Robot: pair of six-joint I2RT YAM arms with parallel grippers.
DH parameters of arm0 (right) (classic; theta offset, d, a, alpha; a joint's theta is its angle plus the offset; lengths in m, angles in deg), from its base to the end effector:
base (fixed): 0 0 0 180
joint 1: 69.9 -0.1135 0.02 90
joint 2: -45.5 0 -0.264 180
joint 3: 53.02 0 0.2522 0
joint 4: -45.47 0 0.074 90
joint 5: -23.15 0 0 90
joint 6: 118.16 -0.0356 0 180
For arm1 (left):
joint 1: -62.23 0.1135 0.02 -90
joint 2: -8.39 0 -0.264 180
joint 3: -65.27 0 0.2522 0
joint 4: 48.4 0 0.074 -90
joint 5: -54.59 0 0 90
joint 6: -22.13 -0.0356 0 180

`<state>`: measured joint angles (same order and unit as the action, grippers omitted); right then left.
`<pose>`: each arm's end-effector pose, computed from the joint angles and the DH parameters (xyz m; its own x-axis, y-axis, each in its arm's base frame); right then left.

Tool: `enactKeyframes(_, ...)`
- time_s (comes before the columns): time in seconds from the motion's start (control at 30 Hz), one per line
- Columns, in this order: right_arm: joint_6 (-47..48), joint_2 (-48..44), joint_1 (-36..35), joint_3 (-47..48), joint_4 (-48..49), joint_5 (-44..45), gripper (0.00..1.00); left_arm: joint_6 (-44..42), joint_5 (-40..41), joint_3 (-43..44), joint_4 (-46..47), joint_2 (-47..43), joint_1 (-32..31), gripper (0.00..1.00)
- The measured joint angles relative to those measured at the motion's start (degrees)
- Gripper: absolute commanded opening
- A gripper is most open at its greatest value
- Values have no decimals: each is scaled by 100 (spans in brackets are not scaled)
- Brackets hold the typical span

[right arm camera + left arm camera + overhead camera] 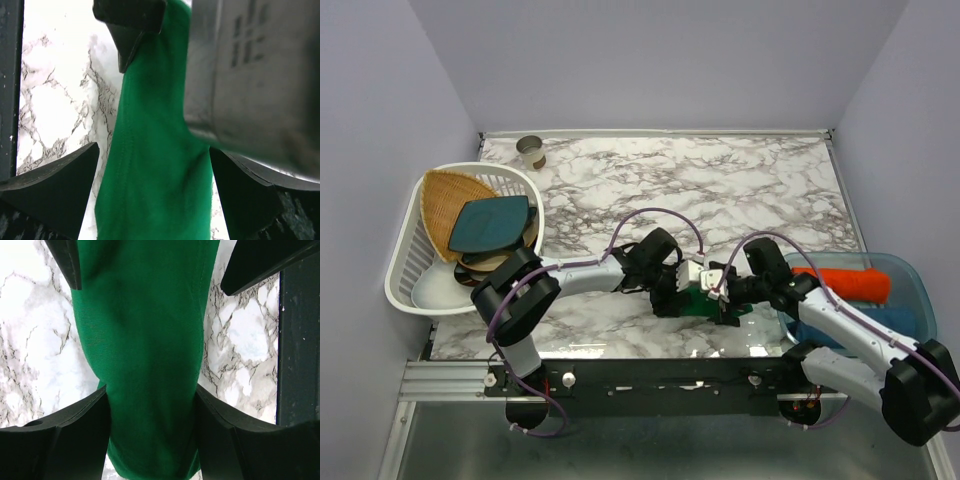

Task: Roll the t-shirts
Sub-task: Roll the T-shirt to the center of the board, then pick up the T-shirt from the center of the board.

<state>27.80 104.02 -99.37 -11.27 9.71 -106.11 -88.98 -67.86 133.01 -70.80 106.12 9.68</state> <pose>0.1503 0.1108 0.1853 0.2066 -0.6202 -0.7567 -0.9734 -0.0522 -0.2229 0.1900 -0.2795 0.1666 -0.1364 0.6779 -0.7224 0.9842 0.0097 -0.1767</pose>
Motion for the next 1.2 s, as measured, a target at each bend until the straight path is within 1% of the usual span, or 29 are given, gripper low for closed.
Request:
enactKeyframes(0.17, -120, -201, -9, 68, -68, 0, 100, 4, -37, 0, 2, 0, 33, 67)
enactKeyframes(0.3, -262, -48, -9, 155, -87, 13, 100, 17, -50, 0, 13, 0, 37, 65)
enactKeyframes(0.53, -485, 1172, -11, 730, -146, -22, 100, 37, -35, -28, -31, 0, 103, 64)
enactKeyframes(0.83, -494, 1757, -4, 999, -129, -317, 100, 278, -87, -72, -76, 0, 260, 65)
enactKeyframes(0.93, -527, 1880, -11, 1082, -120, -356, 100, 446, -168, -81, -66, 0, 345, 70)
enactKeyframes(0.97, -568, 1906, -11, 1110, -114, -356, 100, 483, -179, -85, -63, 0, 361, 76)
enactKeyframes(1.1, -761, 1808, -52, 1088, -79, -345, 100, 662, -219, -216, 98, -85, 382, 88)
enactKeyframes(1.13, -796, 1755, -61, 1062, -81, -348, 100, 688, -225, -315, 181, -157, 385, 99)
enactKeyframes(1.2, -844, 1565, -85, 1001, -186, -350, 100, 721, -249, -420, 275, -247, 387, 99)
